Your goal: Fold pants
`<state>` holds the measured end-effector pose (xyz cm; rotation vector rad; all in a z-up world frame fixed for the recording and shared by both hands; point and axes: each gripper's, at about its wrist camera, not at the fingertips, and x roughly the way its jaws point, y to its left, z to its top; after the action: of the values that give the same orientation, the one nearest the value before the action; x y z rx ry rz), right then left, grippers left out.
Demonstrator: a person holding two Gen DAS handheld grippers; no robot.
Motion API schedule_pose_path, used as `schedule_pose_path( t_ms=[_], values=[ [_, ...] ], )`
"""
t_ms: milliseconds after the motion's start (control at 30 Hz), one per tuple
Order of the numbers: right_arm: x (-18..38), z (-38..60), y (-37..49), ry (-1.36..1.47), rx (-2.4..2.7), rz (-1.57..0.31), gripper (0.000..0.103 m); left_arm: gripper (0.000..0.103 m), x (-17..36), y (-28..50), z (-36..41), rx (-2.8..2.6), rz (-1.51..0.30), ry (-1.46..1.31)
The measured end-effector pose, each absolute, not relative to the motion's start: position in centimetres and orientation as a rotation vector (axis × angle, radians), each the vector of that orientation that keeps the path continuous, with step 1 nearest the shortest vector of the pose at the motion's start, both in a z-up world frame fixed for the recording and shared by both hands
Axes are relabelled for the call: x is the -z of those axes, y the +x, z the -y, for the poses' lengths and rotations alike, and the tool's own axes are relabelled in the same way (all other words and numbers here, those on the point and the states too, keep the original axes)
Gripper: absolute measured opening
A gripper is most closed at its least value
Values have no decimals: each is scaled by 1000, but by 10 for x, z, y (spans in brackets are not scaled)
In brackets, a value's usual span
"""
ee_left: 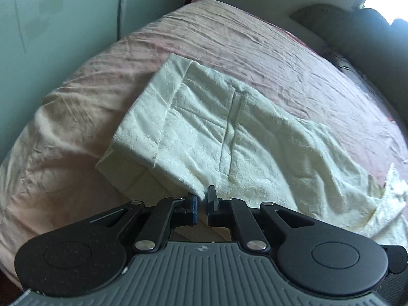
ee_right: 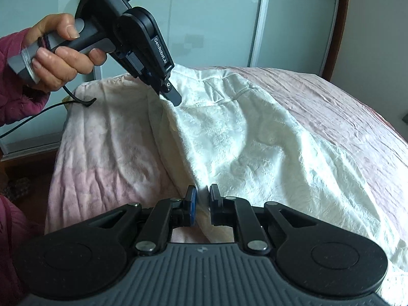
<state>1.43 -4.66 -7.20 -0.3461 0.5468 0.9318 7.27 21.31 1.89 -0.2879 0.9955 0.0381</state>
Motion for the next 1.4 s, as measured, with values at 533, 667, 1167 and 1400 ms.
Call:
schedule_pose_path(
  t_ms=[533, 667, 1167, 1400],
  values=[
    [44, 169, 7, -27, -694, -538, 49, 13, -6, 73, -197, -201, -957, -173],
    [63, 233, 1, 1, -477, -626, 63, 14, -11, 67, -204, -203, -961, -231],
    [94, 378, -20, 201, -84, -728, 63, 48, -70, 74, -100, 84, -889, -13],
    [32, 361, 20, 108, -70, -530, 66, 67, -35, 74, 52, 594, -894, 242]
  ],
)
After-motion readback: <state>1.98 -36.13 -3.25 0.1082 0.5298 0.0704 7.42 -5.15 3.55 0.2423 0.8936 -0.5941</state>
